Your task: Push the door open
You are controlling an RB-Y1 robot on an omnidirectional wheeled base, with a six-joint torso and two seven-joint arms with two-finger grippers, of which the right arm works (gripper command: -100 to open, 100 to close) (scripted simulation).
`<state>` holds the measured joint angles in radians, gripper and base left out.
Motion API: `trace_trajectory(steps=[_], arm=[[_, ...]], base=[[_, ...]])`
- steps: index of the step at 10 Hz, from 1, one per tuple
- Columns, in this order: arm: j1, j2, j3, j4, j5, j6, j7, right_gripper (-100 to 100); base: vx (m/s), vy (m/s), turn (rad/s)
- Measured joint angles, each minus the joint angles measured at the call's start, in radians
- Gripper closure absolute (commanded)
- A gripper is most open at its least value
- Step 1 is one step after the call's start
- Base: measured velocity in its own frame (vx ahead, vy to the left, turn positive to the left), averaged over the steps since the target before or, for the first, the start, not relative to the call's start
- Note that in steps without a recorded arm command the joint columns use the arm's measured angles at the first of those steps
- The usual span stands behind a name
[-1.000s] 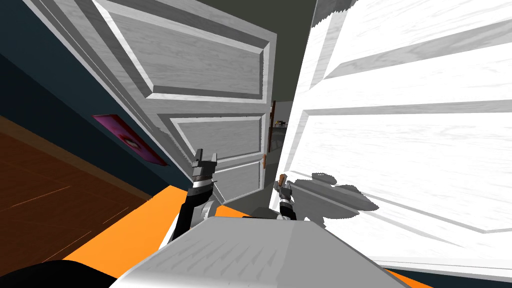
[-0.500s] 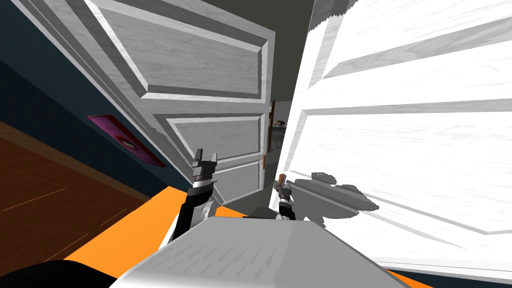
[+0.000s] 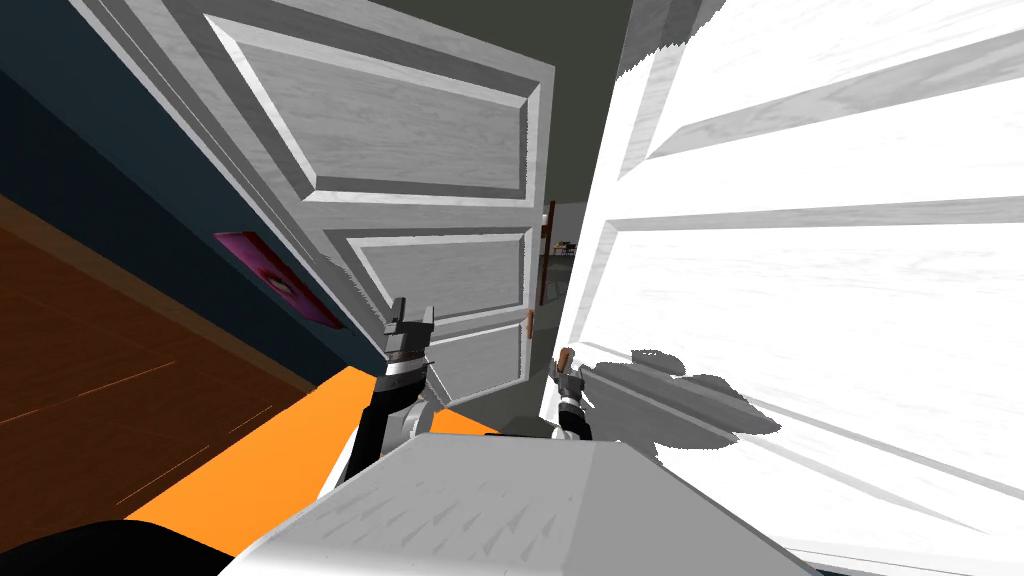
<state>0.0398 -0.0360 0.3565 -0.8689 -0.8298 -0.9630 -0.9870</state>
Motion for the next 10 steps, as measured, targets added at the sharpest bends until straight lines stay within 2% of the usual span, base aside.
trace_trajectory(steps=[3,4,5,7,8,10], arm=[[-0.048,0.005,-0.020,0.065,-0.013,-0.031,-0.018,100],[-0.035,0.005,-0.020,0.044,-0.012,-0.029,-0.011,100],[-0.045,0.011,-0.019,0.060,-0.010,-0.037,-0.013,100],[0.009,-0.008,-0.020,-0.041,-0.017,0.011,0.019,100],[0.011,-0.009,-0.019,-0.041,-0.015,0.008,0.015,100],[-0.037,-0.003,-0.020,0.035,-0.014,-0.017,-0.012,100]], base=[[0.023,-0.022,0.024],[-0.002,-0.007,-0.010],[-0.010,0.000,0.028],[0.004,0.013,0.004],[0.000,0.000,0.000],[-0.001,-0.012,0.026]])
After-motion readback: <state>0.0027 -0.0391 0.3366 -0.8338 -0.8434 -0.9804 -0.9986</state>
